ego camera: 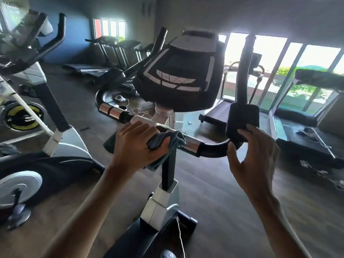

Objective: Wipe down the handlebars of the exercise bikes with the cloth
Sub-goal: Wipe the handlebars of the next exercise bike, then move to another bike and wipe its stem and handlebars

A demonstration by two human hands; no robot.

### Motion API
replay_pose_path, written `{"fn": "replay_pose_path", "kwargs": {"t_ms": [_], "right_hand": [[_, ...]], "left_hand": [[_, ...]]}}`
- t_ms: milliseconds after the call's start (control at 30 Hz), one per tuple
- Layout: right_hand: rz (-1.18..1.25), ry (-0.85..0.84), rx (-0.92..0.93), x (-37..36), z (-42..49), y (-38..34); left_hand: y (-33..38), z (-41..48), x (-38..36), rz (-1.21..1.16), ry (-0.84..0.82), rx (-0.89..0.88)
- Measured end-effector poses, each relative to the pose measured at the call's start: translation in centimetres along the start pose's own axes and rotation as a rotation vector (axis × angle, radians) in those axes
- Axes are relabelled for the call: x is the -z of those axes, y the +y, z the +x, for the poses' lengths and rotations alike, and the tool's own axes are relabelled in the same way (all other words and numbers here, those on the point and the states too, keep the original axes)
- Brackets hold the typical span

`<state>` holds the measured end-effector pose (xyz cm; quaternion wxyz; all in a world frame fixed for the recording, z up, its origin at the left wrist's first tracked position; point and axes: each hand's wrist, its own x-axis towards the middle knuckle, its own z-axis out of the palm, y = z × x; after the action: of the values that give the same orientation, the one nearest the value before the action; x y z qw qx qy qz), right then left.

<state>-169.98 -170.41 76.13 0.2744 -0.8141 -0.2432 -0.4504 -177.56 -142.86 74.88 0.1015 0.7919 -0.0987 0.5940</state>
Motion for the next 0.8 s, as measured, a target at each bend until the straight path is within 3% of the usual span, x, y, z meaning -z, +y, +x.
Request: {"fn": "replay_pose_path", "kwargs": {"t_ms": [67, 167, 333, 433, 533, 633, 800], "right_hand": [[0.010, -0.057, -0.014, 0.6, -5.2, 0.3], [0.008, -0.304, -0.122, 0.6, -13.2, 2.1], [0.057, -0.868, -0.498, 1.4, -25.2, 6.5], [0.130, -1.101, -0.685, 3.5, -29.9, 8.6], [0.128, -1.183, -0.792, 5.3, -32.5, 10.1], [0.043, -1.154, -0.801, 6.7, -33.3, 11.4], [-0.054, -1.065, -0.775, 7.7, -31.5, 14.9]], "left_hand": [[2.1, -3.7, 1.3, 0.000, -0.105, 0.073], [5.8, -11.0, 2.0, -0.094, -0.259, 0.262], [12.1, -22.7, 1.4, -0.459, -0.573, 0.668], [15.3, -27.8, 0.7, -0.580, -0.766, 0.838], [17.9, -30.5, -0.3, -0.640, -0.890, 0.822], [19.9, -30.7, -2.4, -0.653, -0.943, 0.790], [22.6, -28.3, -7.6, -0.716, -0.920, 0.928]]}}
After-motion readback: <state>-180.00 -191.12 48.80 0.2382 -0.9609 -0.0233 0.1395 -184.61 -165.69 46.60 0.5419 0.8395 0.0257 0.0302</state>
